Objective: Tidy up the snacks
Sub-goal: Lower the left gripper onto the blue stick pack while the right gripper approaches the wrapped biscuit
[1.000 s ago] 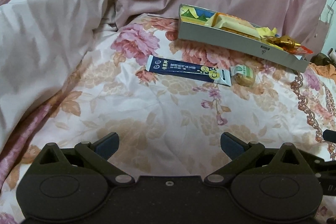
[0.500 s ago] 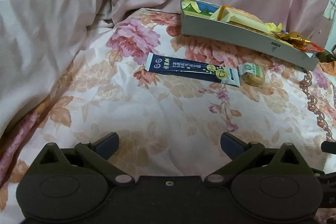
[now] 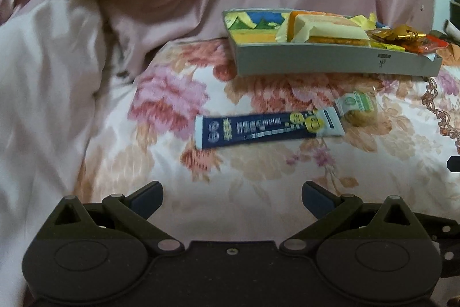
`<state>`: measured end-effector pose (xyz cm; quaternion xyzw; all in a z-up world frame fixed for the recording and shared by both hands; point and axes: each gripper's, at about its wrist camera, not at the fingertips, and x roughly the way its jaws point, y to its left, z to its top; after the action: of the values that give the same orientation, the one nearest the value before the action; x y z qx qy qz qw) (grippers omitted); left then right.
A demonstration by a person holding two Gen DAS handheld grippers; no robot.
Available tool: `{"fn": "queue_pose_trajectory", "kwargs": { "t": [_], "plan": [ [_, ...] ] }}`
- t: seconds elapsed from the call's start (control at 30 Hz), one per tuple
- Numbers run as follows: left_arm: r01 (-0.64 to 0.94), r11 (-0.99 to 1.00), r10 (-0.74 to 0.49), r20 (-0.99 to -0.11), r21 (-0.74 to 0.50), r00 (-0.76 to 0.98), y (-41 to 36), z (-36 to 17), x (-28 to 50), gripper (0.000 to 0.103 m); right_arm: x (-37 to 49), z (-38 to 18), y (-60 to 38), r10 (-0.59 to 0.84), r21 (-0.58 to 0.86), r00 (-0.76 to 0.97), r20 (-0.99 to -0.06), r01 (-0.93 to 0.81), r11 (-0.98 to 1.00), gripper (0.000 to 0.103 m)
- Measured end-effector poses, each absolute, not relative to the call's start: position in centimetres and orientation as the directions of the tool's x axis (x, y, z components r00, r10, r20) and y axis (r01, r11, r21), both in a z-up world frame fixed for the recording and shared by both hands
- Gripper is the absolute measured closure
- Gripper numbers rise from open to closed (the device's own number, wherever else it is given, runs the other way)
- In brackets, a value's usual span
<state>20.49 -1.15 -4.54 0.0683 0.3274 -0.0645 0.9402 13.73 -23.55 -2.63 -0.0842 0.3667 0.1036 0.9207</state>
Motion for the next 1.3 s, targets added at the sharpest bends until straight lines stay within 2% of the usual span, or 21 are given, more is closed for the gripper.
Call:
{"fn": "queue_pose_trajectory", "kwargs": {
  "t": [0.13, 0.27, 0.4, 0.57, 0.73, 1.0, 1.3],
  "plan": [
    [0.246, 0.963, -0.137, -0.588, 0.110, 0.797, -1.6, -4.1, 22.2, 0.001, 14.7, -2.6, -23.5, 0.141, -0.071, 0.713, -0.687, -0.259, 0.963, 0.000],
    [0.357, 0.912, -0.192, -0.561, 0.201, 0.805, -2.8, -4.0, 23.8, 0.001, 15.9, -2.3, -23.3, 0.153, -0.084, 0.738, -0.658, -0.274, 0.958, 0.000],
    [0.467, 0.848, -0.262, -0.567, 0.252, 0.781, -3.9, -4.5, 25.2, 0.001, 17.1, -2.6, -23.6, 0.132, -0.119, 0.769, -0.626, -0.261, 0.958, 0.000],
    [0.577, 0.755, -0.314, -0.600, 0.312, 0.735, -5.3, -5.2, 26.9, 0.001, 18.7, -3.0, -24.5, 0.146, -0.071, 0.780, -0.608, -0.237, 0.969, 0.000],
    [0.608, 0.720, -0.310, -0.628, 0.335, 0.714, -5.8, -5.6, 28.8, 0.001, 20.2, -3.0, -25.3, 0.141, -0.050, 0.814, -0.564, -0.204, 0.978, 0.000],
    [0.622, 0.697, -0.294, -0.649, 0.357, 0.702, -5.6, -6.3, 30.4, 0.001, 22.9, -3.3, -26.0, 0.161, 0.029, 0.803, -0.574, -0.177, 0.984, 0.000],
    [0.635, 0.715, -0.309, -0.683, 0.292, 0.662, -5.2, -6.5, 31.9, 0.001, 24.2, -3.3, -25.6, 0.186, 0.072, 0.798, -0.573, -0.177, 0.982, 0.000]
  ]
}}
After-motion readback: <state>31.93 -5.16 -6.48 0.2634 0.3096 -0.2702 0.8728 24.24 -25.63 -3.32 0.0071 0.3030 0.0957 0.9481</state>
